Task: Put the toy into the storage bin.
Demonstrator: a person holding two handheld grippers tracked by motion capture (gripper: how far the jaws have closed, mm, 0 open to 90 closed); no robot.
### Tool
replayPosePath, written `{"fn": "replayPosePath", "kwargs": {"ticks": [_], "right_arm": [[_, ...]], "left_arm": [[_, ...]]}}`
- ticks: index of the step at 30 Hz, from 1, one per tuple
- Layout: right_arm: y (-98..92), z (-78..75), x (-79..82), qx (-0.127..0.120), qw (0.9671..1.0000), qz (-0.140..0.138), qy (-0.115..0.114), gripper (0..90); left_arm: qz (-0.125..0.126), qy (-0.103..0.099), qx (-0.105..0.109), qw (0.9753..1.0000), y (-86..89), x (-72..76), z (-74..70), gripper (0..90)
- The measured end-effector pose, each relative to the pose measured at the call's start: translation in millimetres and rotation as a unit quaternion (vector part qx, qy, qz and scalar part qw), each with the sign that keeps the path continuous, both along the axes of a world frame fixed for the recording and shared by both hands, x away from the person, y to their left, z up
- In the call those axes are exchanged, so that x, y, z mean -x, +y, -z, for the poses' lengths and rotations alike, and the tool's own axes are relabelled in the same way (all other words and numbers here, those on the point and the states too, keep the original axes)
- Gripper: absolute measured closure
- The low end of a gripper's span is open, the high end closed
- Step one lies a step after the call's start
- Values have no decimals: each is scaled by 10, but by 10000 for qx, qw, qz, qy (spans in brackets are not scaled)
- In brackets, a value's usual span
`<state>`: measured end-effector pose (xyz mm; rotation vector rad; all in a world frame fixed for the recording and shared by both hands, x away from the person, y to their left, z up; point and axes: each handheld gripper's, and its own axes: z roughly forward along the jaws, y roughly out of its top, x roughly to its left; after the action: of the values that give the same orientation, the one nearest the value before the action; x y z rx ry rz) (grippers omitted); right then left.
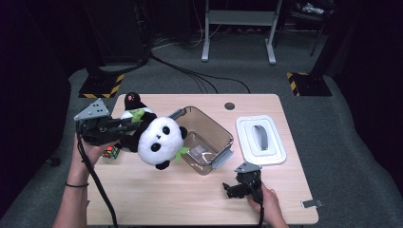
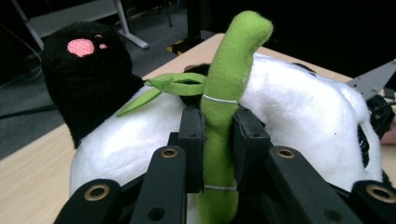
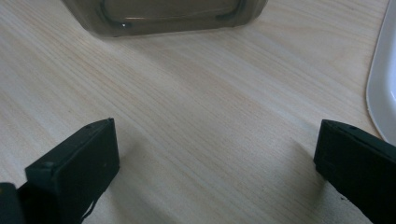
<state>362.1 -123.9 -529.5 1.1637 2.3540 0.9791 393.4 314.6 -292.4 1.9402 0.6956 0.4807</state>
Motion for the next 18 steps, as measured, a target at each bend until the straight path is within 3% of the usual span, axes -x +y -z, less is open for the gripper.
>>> {"fn": "replayPosePath", "kwargs": {"ticks": [5,18], "right_arm": [[0,0,-1,0,10000,-6,4,0],[7,0,-1,-32,10000,38,6,0]], "left_arm": [[132,65,130,9998,-112,-147,-25,761],[449,107,104,9989,-401,-432,4,761]]}}
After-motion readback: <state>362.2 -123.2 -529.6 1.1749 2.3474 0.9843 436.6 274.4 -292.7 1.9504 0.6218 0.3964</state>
